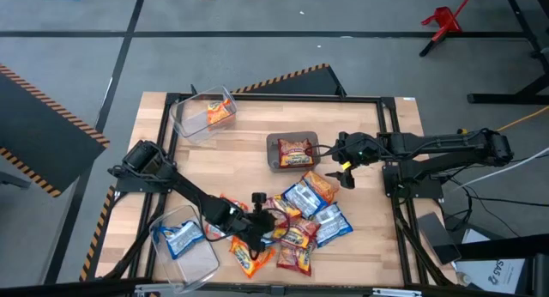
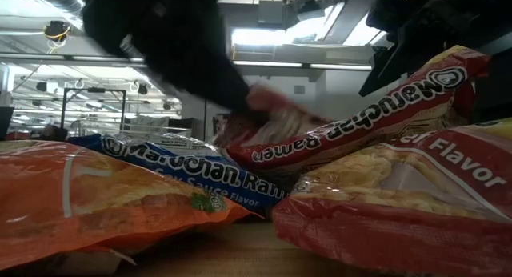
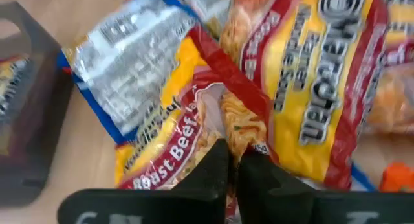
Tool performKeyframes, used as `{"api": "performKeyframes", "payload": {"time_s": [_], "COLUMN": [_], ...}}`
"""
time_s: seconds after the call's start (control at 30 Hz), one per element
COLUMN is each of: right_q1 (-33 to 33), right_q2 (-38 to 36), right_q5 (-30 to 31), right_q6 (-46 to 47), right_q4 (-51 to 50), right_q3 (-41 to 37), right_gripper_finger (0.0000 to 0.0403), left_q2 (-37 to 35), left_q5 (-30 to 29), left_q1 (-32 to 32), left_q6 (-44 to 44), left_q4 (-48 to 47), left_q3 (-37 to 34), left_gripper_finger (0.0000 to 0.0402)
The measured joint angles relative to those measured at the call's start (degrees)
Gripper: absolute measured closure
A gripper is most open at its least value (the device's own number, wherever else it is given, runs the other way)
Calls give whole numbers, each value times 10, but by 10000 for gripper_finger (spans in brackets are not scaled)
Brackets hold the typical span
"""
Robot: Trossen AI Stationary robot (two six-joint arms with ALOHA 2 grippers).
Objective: Sort Maruchan noodles
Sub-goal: Put the red noodle pack into the black bin
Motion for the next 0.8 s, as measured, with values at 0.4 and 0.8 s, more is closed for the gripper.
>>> {"api": "performKeyframes", "payload": {"time_s": [0.4,0.8], "right_q1": [0,0], "right_q2": [0,0], "right_q5": [17,162], "right_q6": [0,46], "right_q4": [-1,-69], "right_q3": [0,0], "right_gripper_finger": [59,59], "left_q2": [-1,-1], "left_q5": [-109,-250], "left_q1": [0,63], "left_q6": [0,37], "left_q4": [-172,-322], "left_q3": [158,283], "left_gripper_finger": [400,401]}}
